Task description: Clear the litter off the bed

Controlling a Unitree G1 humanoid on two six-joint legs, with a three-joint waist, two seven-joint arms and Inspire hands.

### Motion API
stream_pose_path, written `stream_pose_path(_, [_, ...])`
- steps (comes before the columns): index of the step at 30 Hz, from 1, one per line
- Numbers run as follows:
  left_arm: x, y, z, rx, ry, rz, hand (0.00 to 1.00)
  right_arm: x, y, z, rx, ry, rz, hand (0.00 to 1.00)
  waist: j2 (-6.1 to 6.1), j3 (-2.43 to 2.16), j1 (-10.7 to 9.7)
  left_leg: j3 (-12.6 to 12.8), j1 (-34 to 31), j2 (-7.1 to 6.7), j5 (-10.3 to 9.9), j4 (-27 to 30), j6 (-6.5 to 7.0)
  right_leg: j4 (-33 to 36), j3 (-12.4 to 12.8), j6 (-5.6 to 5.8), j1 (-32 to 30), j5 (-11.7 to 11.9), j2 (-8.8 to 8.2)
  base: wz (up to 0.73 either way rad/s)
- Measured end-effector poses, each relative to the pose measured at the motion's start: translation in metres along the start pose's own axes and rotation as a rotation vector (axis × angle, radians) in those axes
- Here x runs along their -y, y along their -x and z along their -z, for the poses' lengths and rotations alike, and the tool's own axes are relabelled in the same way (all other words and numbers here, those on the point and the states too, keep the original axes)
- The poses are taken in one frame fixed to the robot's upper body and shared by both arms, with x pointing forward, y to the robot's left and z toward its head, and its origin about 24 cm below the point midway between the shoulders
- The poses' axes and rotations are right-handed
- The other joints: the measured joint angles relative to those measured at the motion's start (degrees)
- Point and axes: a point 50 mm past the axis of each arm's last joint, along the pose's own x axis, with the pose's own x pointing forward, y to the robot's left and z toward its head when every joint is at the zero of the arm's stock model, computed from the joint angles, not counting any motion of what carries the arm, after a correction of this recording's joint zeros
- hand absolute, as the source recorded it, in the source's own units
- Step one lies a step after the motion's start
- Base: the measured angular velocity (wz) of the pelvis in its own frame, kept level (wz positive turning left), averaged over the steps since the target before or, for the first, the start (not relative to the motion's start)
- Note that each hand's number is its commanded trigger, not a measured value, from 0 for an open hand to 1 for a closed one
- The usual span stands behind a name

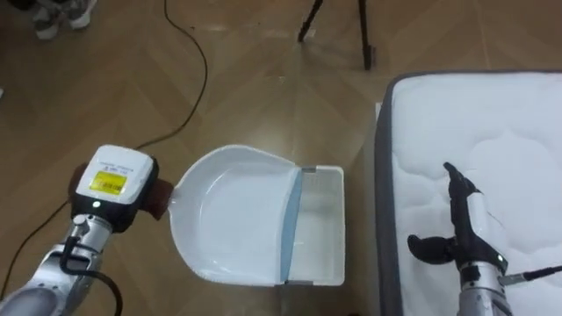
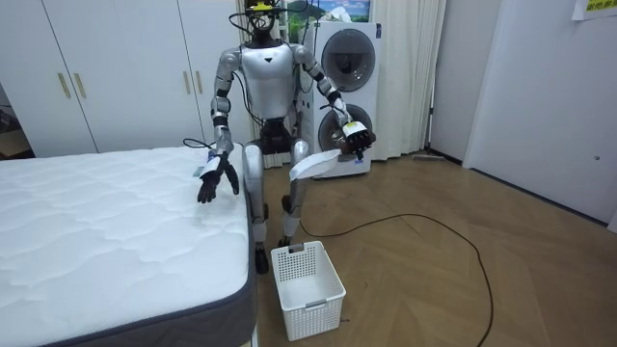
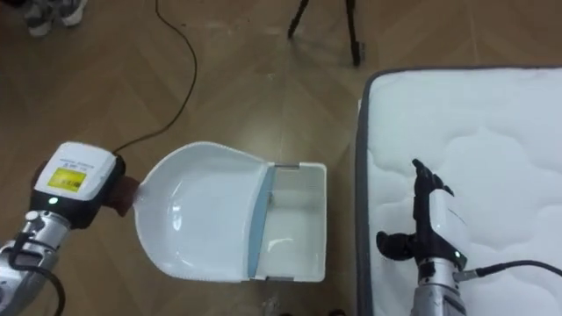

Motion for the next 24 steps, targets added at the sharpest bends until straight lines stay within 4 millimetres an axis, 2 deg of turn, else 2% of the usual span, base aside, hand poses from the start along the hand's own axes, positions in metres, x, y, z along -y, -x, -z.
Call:
stream_pose_path(4, [0.002,0.005,-0.002,-0.025,0.045,-0.013,1.00,0.007,0.002,0.005,-0.027,-0.027,0.003,0.00,-0.24,-0.12,-0.55,3.31,3.77,0.87,-0.20,-1.95,-0.03,-1.90,3.02,0.13,2.54,1.25,1.39,-0.54])
stream_pose_path(6, [0.003,0.006,-0.007,-0.009,0.075,-0.014,1.00,0.010,0.004,0.010,-0.048,-0.033,0.006,0.00,-0.39,-0.20,-0.75,6.41,6.19,1.59,-0.61,-2.98,-0.08,-2.80,4.66,0.17,3.89,2.06,2.31,-0.70])
stream_pose_path(7, [0.004,0.007,-0.009,-0.010,0.086,-0.013,1.00,0.010,0.005,0.011,-0.050,-0.033,0.006,0.00,-0.45,-0.19,-0.64,7.40,7.04,1.75,-0.78,-3.31,-0.10,-2.89,4.67,0.13,4.28,2.14,2.40,-0.86])
stream_pose_path(8, [0.004,0.009,-0.013,-0.015,0.109,-0.019,1.00,0.011,0.009,0.012,-0.051,-0.040,0.009,0.00,-0.60,-0.36,-0.60,9.21,8.06,1.97,-1.17,-3.64,-0.18,-2.69,4.65,0.01,4.40,2.35,2.56,-0.93])
stream_pose_path(9, [0.002,0.009,-0.016,-0.015,0.129,-0.038,1.00,0.013,0.011,0.013,-0.054,-0.047,0.016,0.00,-0.75,-0.33,-0.28,11.65,8.69,2.49,-1.63,-3.67,-0.18,-2.67,4.69,-0.09,4.26,2.91,2.93,-1.01])
stream_pose_path(10, [0.001,0.010,-0.017,-0.020,0.141,-0.046,1.00,0.013,0.011,0.013,-0.055,-0.050,0.018,0.00,-0.84,-0.29,-0.05,13.04,9.17,2.79,-1.86,-3.74,-0.26,-2.74,4.65,-0.22,4.21,3.25,3.20,-1.16])
stream_pose_path(11, [0.001,0.012,-0.017,-0.036,0.163,-0.053,1.00,0.014,0.011,0.014,-0.058,-0.053,0.022,0.00,-0.93,-0.31,0.02,16.09,10.12,3.28,-2.42,-3.87,-0.36,-2.66,4.15,-0.46,4.17,3.74,3.41,-1.28])
stream_pose_path(12, [0.001,0.012,-0.017,-0.053,0.175,-0.059,1.00,0.014,0.011,0.014,-0.062,-0.057,0.023,0.00,-0.97,-0.33,0.04,18.85,10.82,3.83,-3.10,-4.09,-0.42,-2.61,2.40,-0.80,4.06,4.32,3.31,-1.25])
stream_pose_path(13, [0.000,0.012,-0.016,-0.063,0.180,-0.064,1.00,0.014,0.011,0.014,-0.063,-0.059,0.025,0.00,-0.97,-0.33,0.03,20.40,11.00,4.21,-3.49,-4.03,-0.43,-2.60,1.71,-0.90,3.95,4.71,3.27,-1.31])
stream_pose_path(14, [0.000,0.011,-0.014,-0.087,0.194,-0.075,1.00,0.014,0.011,0.013,-0.067,-0.065,0.032,0.00,-1.04,-0.33,0.45,23.98,11.23,4.74,-3.94,-4.11,-0.50,-1.61,-0.95,-1.10,3.95,5.01,2.75,-1.29])
stream_pose_path(15, [0.001,0.012,-0.015,-0.120,0.235,-0.078,1.00,0.016,0.010,0.013,-0.069,-0.070,0.040,0.00,-0.96,-0.35,0.67,27.45,12.01,4.86,-4.33,-4.56,-0.42,1.22,-4.03,-1.03,3.94,3.21,1.92,-1.33])
stream_pose_path(16, [0.001,0.011,-0.016,-0.129,0.261,-0.080,1.00,0.017,0.010,0.013,-0.071,-0.071,0.044,0.00,-0.89,-0.38,1.01,29.09,12.51,4.85,-4.39,-5.09,-0.41,2.99,-5.35,-0.93,4.07,2.08,1.52,-1.35])
stream_pose_path(17, [0.001,0.011,-0.020,-0.148,0.321,-0.090,1.00,0.018,0.009,0.013,-0.073,-0.077,0.053,0.00,-0.76,-0.43,1.56,32.08,13.07,4.80,-4.55,-5.76,-0.30,4.98,-5.81,-0.83,4.18,-0.26,0.21,-1.34])
stream_pose_path(18, [0.001,0.010,-0.021,-0.161,0.357,-0.096,1.00,0.018,0.009,0.013,-0.076,-0.086,0.054,0.00,-0.75,-0.45,1.90,34.69,13.17,4.78,-4.61,-6.18,-0.22,7.08,-6.69,-0.17,4.80,-2.15,-1.11,-1.33])
stream_pose_path(19, [0.001,0.010,-0.021,-0.168,0.369,-0.097,1.00,0.017,0.009,0.012,-0.077,-0.092,0.052,0.00,-0.89,-0.43,2.21,36.39,13.29,4.82,-4.62,-6.51,-0.22,7.82,-7.83,0.03,5.48,-3.01,-1.85,-1.32])
stream_pose_path(20, [0.001,0.011,-0.019,-0.188,0.390,-0.095,1.00,0.015,0.010,0.011,-0.077,-0.101,0.047,0.00,-1.22,-0.47,3.02,39.13,13.25,4.99,-4.74,-6.81,-0.42,8.46,-10.91,0.07,7.13,-4.34,-2.93,-1.43])
stream_pose_path(21, [0.003,0.014,-0.017,-0.214,0.404,-0.088,1.00,0.012,0.011,0.009,-0.072,-0.107,0.036,0.00,-1.53,-0.63,3.95,41.61,12.89,5.45,-5.23,-5.97,-1.31,8.04,-13.91,-0.56,9.35,-5.63,-4.14,-1.40])
stream_pose_path(22, [0.004,0.015,-0.016,-0.228,0.416,-0.084,1.00,0.011,0.012,0.009,-0.072,-0.109,0.031,0.00,-1.76,-0.70,4.45,42.39,12.55,5.70,-5.70,-5.21,-2.24,7.89,-15.29,-0.65,10.41,-6.07,-4.69,-1.36])
stream_pose_path(23, [0.006,0.015,-0.017,-0.253,0.450,-0.072,1.00,0.009,0.013,0.008,-0.074,-0.119,0.019,0.00,-2.30,-0.92,5.52,42.22,11.26,6.56,-7.01,-1.77,-4.68,6.38,-17.08,-0.79,12.50,-6.34,-5.33,-1.30])
stream_pose_path(24, [0.008,0.016,-0.018,-0.278,0.491,-0.058,1.00,0.006,0.013,0.006,-0.069,-0.124,0.009,0.00,-2.83,-1.13,6.30,37.75,9.56,6.67,-7.47,1.44,-6.06,3.66,-17.94,-0.75,14.13,-6.38,-5.83,-1.36])
